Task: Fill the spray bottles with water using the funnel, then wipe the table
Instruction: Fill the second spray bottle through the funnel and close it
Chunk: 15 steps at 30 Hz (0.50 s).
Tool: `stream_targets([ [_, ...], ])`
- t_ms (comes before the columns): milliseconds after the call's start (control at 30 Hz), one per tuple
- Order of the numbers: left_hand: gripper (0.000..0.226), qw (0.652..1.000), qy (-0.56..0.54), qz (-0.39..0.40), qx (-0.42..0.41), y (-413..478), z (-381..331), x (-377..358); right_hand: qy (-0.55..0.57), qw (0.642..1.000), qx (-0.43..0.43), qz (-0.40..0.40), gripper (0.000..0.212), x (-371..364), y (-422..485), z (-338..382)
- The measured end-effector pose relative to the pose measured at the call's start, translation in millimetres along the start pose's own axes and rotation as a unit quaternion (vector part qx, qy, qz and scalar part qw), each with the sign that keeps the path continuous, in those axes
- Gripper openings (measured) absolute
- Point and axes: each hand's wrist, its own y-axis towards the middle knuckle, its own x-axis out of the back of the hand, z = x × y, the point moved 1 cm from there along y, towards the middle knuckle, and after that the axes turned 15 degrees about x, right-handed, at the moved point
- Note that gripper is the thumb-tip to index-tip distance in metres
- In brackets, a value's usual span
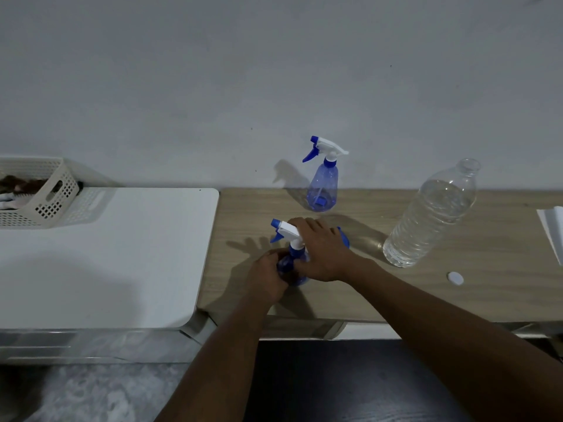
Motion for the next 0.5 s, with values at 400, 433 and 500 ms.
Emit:
stream_targets([
  [400, 0.061, 0.996, -0.078, 0.033, 0.04, -7, -2, -10, 0.074, 0.995, -0.024, -0.063, 0.033, 68, -4, 5],
  [433, 0.061, 0.995, -0.087, 0.034, 0.036, -5, -1, -12, 0.077, 0.994, -0.026, -0.079, 0.029, 84, -5, 4],
  [500, 0.061, 0.993, -0.108, 0.034, 0.026, -7, -1, -12, 0.063, 0.993, -0.037, -0.091, 0.019, 118, -9, 1],
])
